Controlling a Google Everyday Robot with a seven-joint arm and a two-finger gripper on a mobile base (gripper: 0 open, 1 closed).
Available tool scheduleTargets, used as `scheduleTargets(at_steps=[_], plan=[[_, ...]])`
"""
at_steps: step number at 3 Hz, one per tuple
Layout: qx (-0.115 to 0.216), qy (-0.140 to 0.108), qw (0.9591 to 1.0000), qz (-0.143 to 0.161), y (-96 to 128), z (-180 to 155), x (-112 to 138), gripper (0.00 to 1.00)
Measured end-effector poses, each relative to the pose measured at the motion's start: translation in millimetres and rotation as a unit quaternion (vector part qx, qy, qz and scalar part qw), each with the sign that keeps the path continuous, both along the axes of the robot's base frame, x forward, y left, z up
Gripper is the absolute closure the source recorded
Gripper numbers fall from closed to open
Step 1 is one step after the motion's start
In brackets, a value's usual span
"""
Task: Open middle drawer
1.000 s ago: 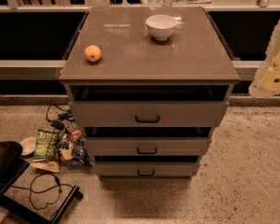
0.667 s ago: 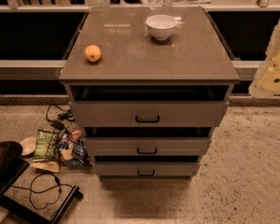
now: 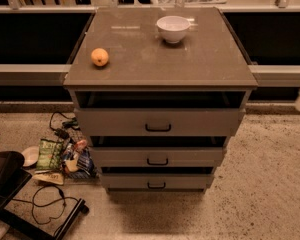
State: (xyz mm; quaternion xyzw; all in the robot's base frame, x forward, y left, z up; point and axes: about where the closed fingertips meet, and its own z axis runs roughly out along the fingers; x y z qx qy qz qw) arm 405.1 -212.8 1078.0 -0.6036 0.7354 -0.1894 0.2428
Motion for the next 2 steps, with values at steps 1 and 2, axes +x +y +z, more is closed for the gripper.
scheduleTargets(at_steps=[1,2], plan=[[-0.05,0.003,0.9987,-0.01,-43.1,-21.4,9.6,0.0],[-0.072,0.017,0.9972,-0.007,-72.8,-51.6,24.2,0.0]])
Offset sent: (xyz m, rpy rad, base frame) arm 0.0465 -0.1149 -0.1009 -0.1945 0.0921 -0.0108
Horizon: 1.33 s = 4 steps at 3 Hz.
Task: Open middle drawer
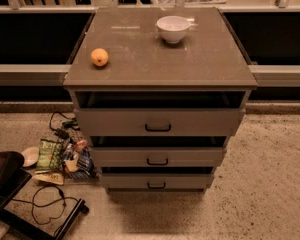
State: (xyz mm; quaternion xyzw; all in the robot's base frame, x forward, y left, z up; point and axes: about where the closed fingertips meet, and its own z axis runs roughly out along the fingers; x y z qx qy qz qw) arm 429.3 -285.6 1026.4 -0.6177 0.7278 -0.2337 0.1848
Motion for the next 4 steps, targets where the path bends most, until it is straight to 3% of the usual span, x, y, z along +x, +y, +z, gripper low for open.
scheduleTargets(at_steps=[1,2,3,4], plan=[[-0.006,0.028,0.9995,-0.015,-15.1,-26.8,11.6,0.0],[-0.007,0.028,0.9995,-0.012,-13.1,-28.8,12.5,0.0],[-0.004,0.036,0.9993,0.011,3.6,-64.1,21.7,0.0],[-0.015,0.047,0.998,0.039,34.5,-140.3,46.3,0.0]])
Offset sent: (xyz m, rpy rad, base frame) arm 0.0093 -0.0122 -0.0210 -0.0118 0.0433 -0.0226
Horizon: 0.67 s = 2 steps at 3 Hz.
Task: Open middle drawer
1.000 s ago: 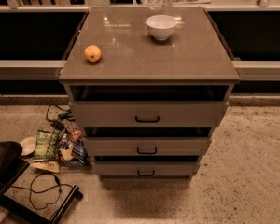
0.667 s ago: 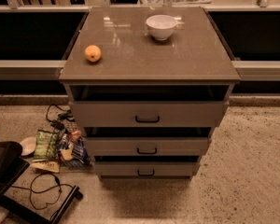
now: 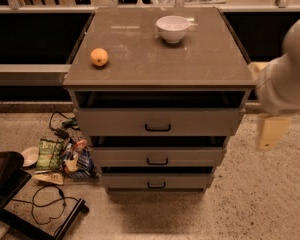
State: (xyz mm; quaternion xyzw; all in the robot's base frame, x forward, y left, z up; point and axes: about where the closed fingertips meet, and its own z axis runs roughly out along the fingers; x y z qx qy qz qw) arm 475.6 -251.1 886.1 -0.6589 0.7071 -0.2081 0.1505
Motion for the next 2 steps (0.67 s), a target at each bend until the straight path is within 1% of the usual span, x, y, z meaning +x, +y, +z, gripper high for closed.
scheduleTargets(at_steps=[1,2], plan=[[-0.01,0.011,0.9998,0.016,17.2,-77.8,23.6,0.0],[0.026,0.014,0.9995,0.013,14.2,-134.9,45.2,0.0]])
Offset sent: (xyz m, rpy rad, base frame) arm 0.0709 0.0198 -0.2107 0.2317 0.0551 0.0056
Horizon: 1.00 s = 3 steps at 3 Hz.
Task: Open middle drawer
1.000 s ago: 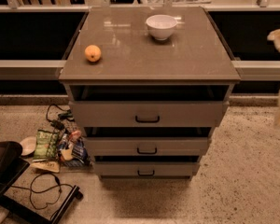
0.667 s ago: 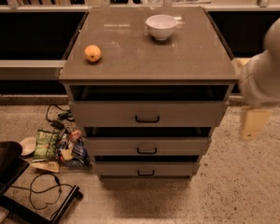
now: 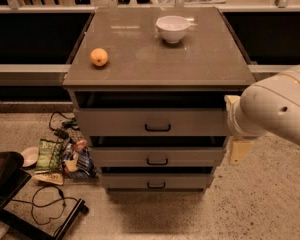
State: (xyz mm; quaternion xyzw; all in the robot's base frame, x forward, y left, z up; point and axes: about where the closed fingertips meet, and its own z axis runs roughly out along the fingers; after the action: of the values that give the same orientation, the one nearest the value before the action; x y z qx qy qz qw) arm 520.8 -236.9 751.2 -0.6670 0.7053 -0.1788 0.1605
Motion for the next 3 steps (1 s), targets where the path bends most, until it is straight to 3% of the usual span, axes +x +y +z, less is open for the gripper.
scheduleTargets(at_steps=[1,3], plan=[[0.051,0.017,0.9984,-0.014,0.9,-49.8,6.7,0.0],[0.053,0.03,0.9981,-0.003,14.3,-69.1,0.5,0.0]])
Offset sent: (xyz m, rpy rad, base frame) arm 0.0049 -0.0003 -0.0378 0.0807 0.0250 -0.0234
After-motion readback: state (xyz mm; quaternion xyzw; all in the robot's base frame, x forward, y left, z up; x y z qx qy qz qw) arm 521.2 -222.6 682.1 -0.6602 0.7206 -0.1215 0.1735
